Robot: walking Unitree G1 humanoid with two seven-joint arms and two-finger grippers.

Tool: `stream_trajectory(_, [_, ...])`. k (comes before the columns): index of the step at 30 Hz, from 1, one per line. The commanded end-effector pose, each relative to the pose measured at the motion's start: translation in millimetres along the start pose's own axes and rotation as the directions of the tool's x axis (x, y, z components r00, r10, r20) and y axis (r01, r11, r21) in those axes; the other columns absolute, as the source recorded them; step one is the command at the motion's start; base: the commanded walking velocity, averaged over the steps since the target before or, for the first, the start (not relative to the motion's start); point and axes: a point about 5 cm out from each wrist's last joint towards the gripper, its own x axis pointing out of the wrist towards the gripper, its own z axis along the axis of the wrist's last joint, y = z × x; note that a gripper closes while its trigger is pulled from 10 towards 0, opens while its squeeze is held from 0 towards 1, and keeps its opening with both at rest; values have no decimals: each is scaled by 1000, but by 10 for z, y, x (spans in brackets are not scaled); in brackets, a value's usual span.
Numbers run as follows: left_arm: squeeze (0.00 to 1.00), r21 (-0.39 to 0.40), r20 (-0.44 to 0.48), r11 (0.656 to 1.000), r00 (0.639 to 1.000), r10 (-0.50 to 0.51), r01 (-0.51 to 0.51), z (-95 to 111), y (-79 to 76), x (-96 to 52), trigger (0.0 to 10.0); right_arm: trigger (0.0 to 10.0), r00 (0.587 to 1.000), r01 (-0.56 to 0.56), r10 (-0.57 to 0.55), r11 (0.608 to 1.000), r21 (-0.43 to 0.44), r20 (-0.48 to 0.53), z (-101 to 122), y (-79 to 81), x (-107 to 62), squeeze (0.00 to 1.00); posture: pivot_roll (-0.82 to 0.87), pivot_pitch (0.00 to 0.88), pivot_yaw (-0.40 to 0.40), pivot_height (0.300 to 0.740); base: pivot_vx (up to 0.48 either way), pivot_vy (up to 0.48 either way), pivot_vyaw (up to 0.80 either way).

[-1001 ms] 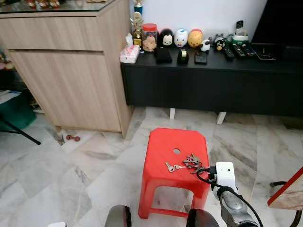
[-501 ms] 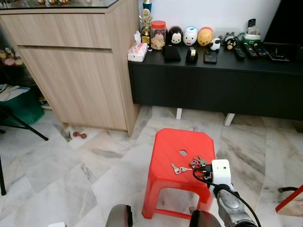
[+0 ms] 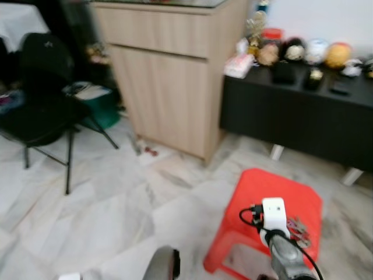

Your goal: Hang keys on a hook

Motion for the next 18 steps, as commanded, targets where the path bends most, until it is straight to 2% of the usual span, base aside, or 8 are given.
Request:
stream_trajectory(1, [0,1,-9,1000,1000,6,-6,-11,27,-8,10000,10000,1000,3,-3,1000,18,3,19,34,9,0,198,29,0,597,0,0,0])
stream_trajectory(12, [0,-2,-12,1000,1000,-6,6,-8,19,-4,10000,10000,994,111,-110,991,76,-20,7,-96,10,0,202,28,0,597,0,0,0])
stream_trajectory(13, [0,-3,-12,1000,1000,-9,9,-8,19,-4,10000,10000,986,169,-167,978,119,-25,12,-167,8,0,203,29,0,597,0,0,0])
stream_trajectory(14, [0,-3,-12,1000,1000,-9,9,-8,19,-4,10000,10000,986,169,-167,978,119,-25,12,-167,8,0,203,29,0,597,0,0,0])
stream_trajectory(15, [0,-4,-12,1000,1000,-9,9,-9,20,-5,10000,10000,969,248,-246,954,171,-32,14,-267,-3,0,204,30,0,597,0,0,0])
stream_trajectory(18, [0,-4,-11,1000,1000,-8,8,-11,24,-8,10000,10000,936,351,-345,903,247,-70,-21,-408,-32,0,205,34,1,597,0,0,0])
